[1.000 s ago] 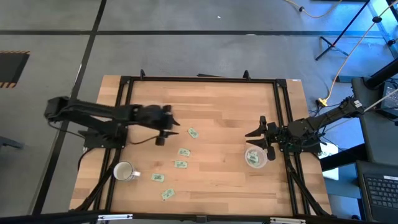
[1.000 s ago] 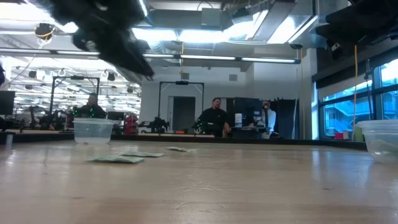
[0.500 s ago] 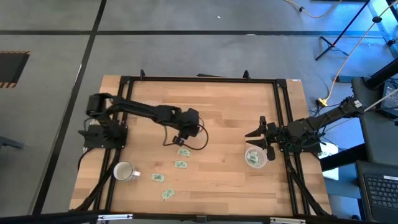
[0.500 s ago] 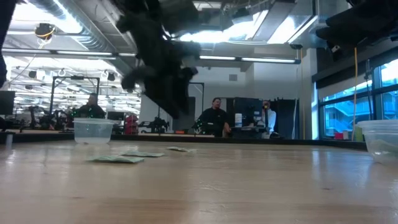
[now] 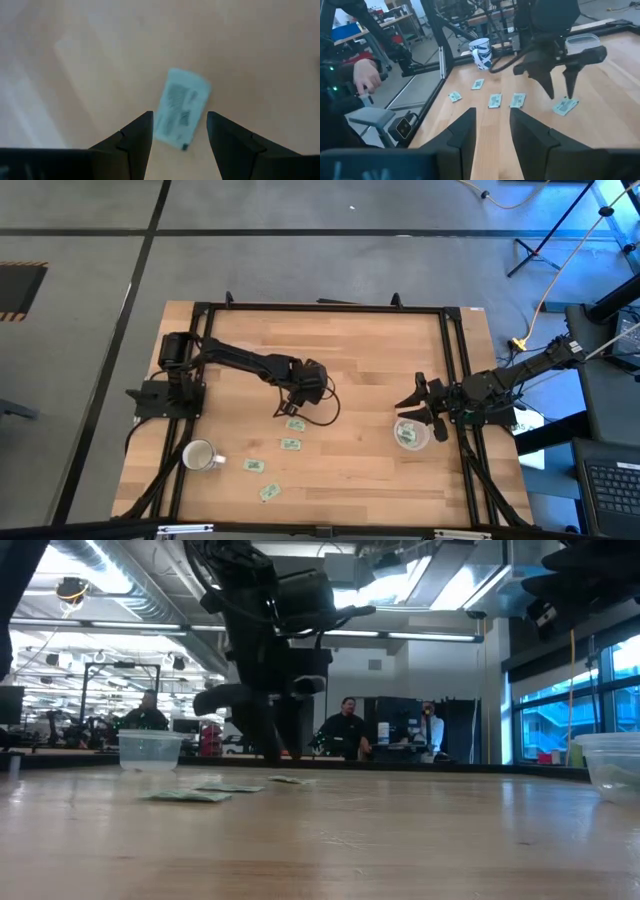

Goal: Pick and place Stevia / Truvia into bins
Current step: Put the stevia packet into the square transparent container

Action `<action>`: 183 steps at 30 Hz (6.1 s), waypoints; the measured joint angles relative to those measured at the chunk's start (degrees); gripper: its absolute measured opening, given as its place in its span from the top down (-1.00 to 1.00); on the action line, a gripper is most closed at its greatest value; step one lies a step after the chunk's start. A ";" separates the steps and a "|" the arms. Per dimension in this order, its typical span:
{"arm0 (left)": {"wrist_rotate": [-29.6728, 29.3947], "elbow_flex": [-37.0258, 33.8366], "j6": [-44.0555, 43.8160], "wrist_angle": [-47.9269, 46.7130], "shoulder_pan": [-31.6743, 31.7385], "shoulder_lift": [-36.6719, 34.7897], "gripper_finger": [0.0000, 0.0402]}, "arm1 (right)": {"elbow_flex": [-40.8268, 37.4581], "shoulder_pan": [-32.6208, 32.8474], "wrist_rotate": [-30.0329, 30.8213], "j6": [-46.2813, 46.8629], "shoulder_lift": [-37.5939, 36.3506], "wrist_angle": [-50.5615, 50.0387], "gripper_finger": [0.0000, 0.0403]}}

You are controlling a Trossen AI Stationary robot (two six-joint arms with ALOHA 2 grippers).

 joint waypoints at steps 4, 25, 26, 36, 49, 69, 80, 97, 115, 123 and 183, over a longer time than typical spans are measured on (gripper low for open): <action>1.67 0.00 2.64 0.00 0.10 0.00 0.10 | 0.00 0.00 0.02 1.16 -0.02 0.03 0.39; 17.79 0.00 5.55 3.37 7.72 -0.02 0.10 | 0.04 0.00 0.04 0.97 -0.04 0.07 0.39; 18.31 0.00 5.64 3.71 7.72 -0.02 0.10 | 0.04 0.00 0.06 0.98 -0.04 0.02 0.39; 19.25 0.26 6.85 4.39 7.78 5.46 0.10 | 0.04 0.00 0.06 0.98 -0.04 -0.17 0.39; 19.65 0.33 8.26 3.28 8.45 7.26 0.26 | 0.04 -0.02 0.07 0.75 -0.01 -0.82 0.39; 18.10 -0.17 6.84 5.39 8.28 5.09 0.56 | 0.04 -0.02 0.07 0.75 -0.04 -2.62 0.39; 17.97 -0.11 6.82 5.86 8.35 5.11 0.70 | 0.04 -0.02 0.08 0.76 -0.04 -3.05 0.39; 13.67 -0.23 3.73 3.06 8.42 1.23 0.71 | 0.04 -0.02 0.08 0.94 -0.04 -3.01 0.39; 13.29 -0.09 1.70 3.67 8.39 0.68 0.71 | 0.04 -0.01 0.06 0.98 -0.02 -3.01 0.39; 13.23 -0.13 0.01 6.39 8.35 1.51 0.68 | 0.04 -0.02 0.06 0.98 -0.02 -3.38 0.39; 11.01 -8.87 -21.54 -10.44 29.42 -27.36 0.99 | 0.02 0.00 0.06 1.09 0.00 -7.03 0.39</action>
